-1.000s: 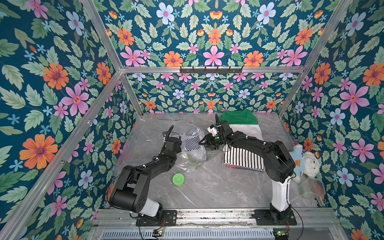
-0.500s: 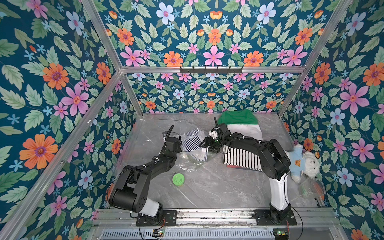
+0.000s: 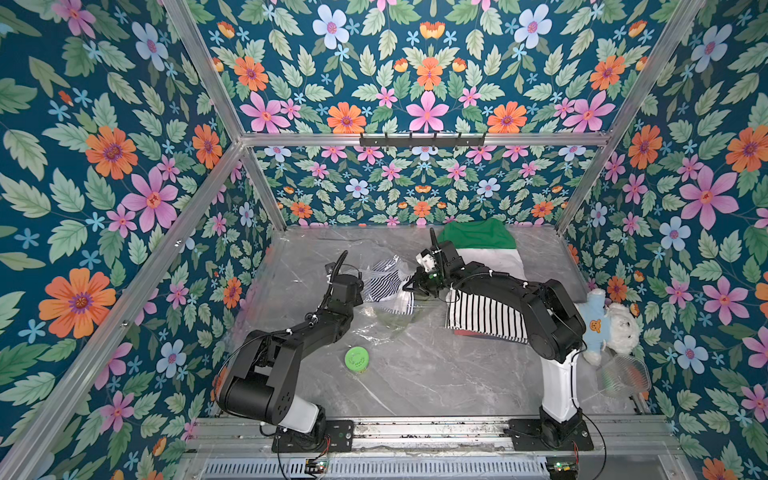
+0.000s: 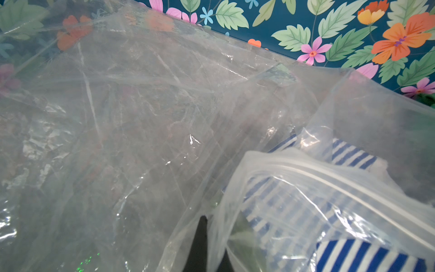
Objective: Take the tank top out of the vacuum bag
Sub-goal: Take out the tank top from the vacuum bag.
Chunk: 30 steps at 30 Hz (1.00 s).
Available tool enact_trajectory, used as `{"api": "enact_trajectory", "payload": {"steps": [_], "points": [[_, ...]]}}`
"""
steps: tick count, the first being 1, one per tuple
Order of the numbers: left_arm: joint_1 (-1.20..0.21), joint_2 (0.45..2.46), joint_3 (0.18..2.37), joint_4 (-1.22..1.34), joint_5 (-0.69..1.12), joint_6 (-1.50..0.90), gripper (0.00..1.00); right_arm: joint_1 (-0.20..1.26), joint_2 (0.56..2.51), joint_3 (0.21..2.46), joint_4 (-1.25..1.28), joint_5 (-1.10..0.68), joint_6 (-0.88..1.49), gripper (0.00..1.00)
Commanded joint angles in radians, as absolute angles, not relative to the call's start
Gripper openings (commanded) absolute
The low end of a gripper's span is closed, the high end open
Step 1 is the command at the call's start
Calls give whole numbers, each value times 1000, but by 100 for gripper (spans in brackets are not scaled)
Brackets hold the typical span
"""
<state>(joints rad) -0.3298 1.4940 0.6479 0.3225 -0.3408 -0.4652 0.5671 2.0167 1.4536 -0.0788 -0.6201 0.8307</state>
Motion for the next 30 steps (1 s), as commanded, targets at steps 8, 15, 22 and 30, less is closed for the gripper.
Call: {"api": "enact_trajectory", "payload": {"steps": [8, 15, 22, 30], "points": [[-330, 1491, 648, 338, -359, -463, 0, 536, 1923, 1379, 73, -710, 931, 0], [-330, 1494, 652, 338, -365, -459, 0, 514, 1803, 1373, -246, -689, 766, 0], [-327, 1505, 656, 341, -367, -454, 0, 453, 1629, 1324, -544, -617, 610, 0], [-326, 1528, 669, 350, -359, -454, 0, 349, 1493, 1330, -851, -563, 440, 0]]}}
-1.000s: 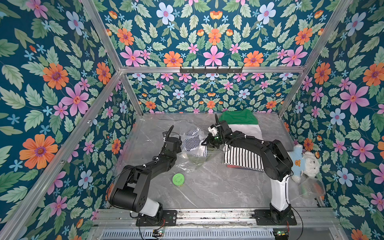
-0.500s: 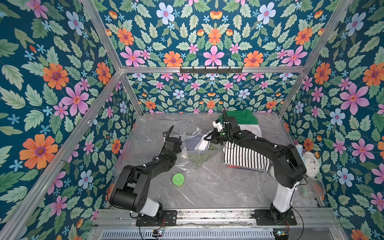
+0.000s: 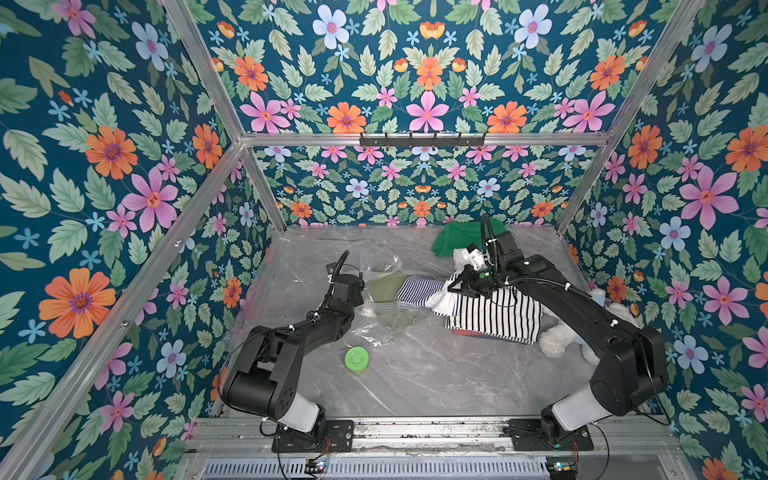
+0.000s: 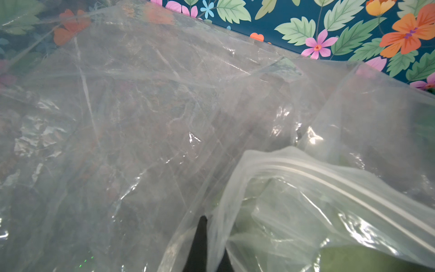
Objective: Take the tank top out of the vacuum bag
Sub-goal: Take out the tank top from the vacuum bag, then place the tank top at the center of the board.
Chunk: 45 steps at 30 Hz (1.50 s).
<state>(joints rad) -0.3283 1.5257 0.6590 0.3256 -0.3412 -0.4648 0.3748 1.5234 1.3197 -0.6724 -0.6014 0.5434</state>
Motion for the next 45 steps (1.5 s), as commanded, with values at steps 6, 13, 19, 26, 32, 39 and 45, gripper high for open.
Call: {"api": "enact_trajectory", "payload": {"steps": [6, 13, 19, 26, 32, 39, 45], "points": [[-327, 1535, 671, 353, -353, -455, 0, 265, 1444, 1378, -1045, -513, 331, 0], [-326, 1533, 678, 352, -348, -453, 0, 258, 1444, 1456, -1173, -424, 251, 0], [-324, 1526, 672, 349, -353, -451, 0, 253, 1429, 1511, -1205, -408, 246, 0], [-325, 1524, 670, 354, -349, -451, 0, 161, 1443, 1472, -1212, -291, 254, 0], [-324, 1520, 670, 354, -351, -448, 0, 111, 1426, 1387, -1195, -158, 301, 0], [-325, 1534, 677, 359, -340, -452, 0, 1, 1435, 1209, -1102, -103, 371, 7], [-325, 1533, 682, 355, -340, -446, 0, -31, 1403, 1172, -1027, -94, 391, 69]]}}
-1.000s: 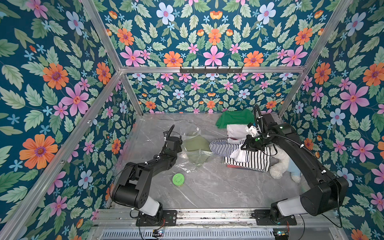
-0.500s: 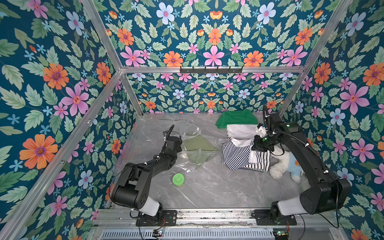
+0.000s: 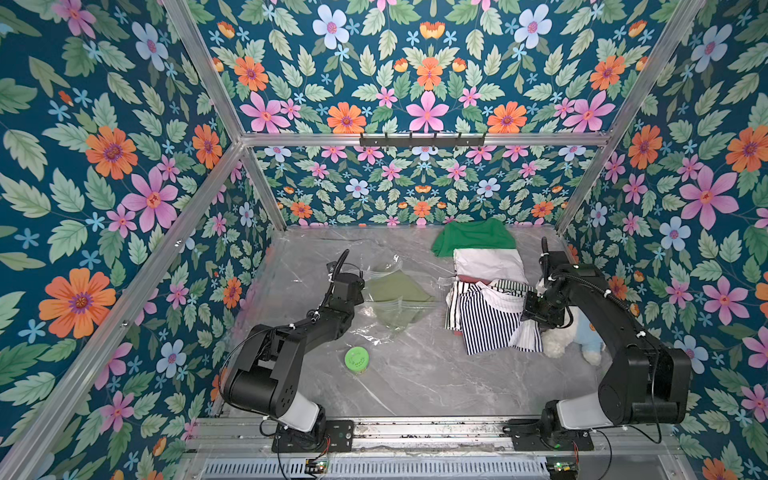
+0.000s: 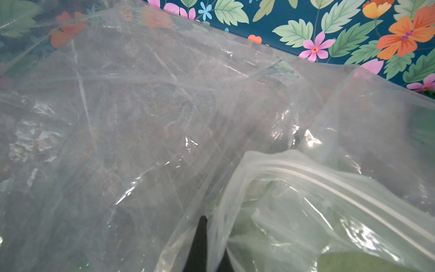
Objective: Take the tank top out of the vacuum bag
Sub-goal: Place the tank top at the center of the board, then adjust the tank top at the center of the board.
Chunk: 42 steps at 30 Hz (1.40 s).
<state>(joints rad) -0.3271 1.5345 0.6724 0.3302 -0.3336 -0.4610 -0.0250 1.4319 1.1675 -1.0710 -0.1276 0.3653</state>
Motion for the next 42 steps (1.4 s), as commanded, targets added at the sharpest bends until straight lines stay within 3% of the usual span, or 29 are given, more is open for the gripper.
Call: {"api": "enact_trajectory", "payload": {"steps": [1, 4, 9, 16, 26, 34, 42], "points": [[-324, 1532, 681, 353, -341, -446, 0, -31, 1381, 1180, -1024, -74, 391, 75], [-324, 1534, 682, 353, -344, -446, 0, -28, 1312, 1206, -1022, -18, 351, 85], [-325, 1540, 687, 357, -335, -451, 0, 32, 1263, 1259, -1019, 25, 296, 86], [-325, 1535, 684, 355, -333, -453, 0, 244, 1381, 1355, -998, 150, 309, 85], [-324, 1517, 672, 351, -350, -445, 0, 212, 1339, 1420, -1072, 376, 305, 90], [-325, 1537, 701, 357, -326, -451, 0, 278, 1293, 1415, -948, 212, 292, 86], [-324, 1535, 691, 360, -317, -465, 0, 447, 1468, 1366, -725, 78, 367, 84]]}}
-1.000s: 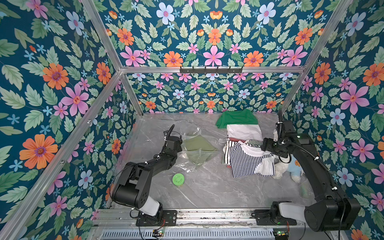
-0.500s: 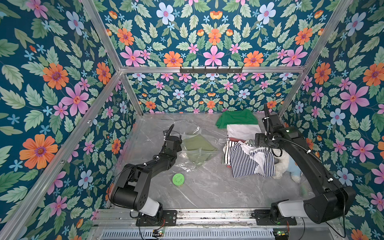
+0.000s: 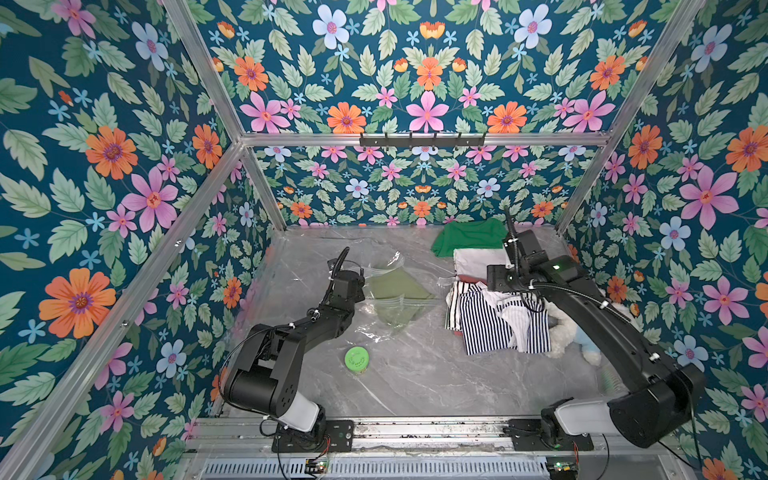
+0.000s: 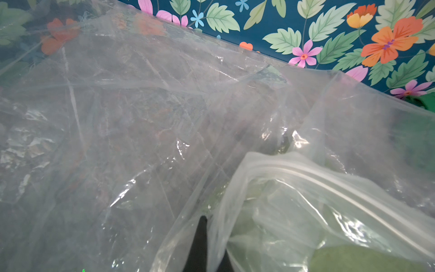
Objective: Take the tank top out of the vacuum bag
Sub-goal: Adjust the tank top at the center of the board.
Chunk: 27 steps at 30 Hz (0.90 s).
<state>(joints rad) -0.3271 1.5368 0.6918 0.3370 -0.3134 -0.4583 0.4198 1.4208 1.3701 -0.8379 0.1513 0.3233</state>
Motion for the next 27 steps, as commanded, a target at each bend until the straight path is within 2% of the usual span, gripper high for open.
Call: {"api": "enact_trajectory", "payload": {"steps": [1, 11, 16, 19, 22, 27], "points": [[-324, 1537, 692, 360, -316, -466, 0, 459, 1500, 1371, -711, 59, 377, 84], [-326, 1536, 688, 359, -304, -469, 0, 485, 1710, 1456, -701, 30, 376, 82], [-325, 1531, 666, 357, -310, -476, 0, 543, 1811, 1553, -776, 112, 331, 79], [-326, 1530, 666, 357, -306, -476, 0, 574, 1862, 1618, -845, 192, 316, 74], [-326, 1522, 661, 357, -312, -473, 0, 589, 1872, 1637, -922, 253, 317, 67], [-326, 1534, 671, 355, -316, -465, 0, 594, 1821, 1575, -981, 303, 367, 65]]}}
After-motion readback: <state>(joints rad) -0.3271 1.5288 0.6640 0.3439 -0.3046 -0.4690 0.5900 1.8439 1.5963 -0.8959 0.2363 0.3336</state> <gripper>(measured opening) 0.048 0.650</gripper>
